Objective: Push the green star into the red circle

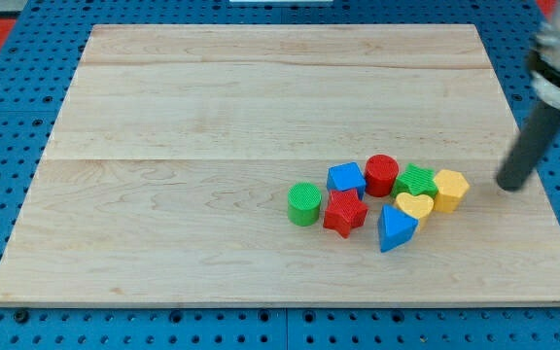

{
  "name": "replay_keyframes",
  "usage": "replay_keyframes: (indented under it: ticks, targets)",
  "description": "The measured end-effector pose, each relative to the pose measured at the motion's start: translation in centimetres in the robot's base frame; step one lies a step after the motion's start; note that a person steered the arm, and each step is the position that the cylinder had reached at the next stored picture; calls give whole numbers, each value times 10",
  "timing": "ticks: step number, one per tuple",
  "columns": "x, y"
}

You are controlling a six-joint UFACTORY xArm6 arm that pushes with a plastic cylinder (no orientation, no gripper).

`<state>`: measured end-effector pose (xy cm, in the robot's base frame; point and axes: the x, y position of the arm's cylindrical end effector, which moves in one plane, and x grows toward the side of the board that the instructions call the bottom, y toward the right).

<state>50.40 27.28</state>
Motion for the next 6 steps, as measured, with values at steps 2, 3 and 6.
replay_keyframes:
  ticks: [2,3,6]
  targets:
    - [28,-53]
    - [9,-80]
    - [-18,-142]
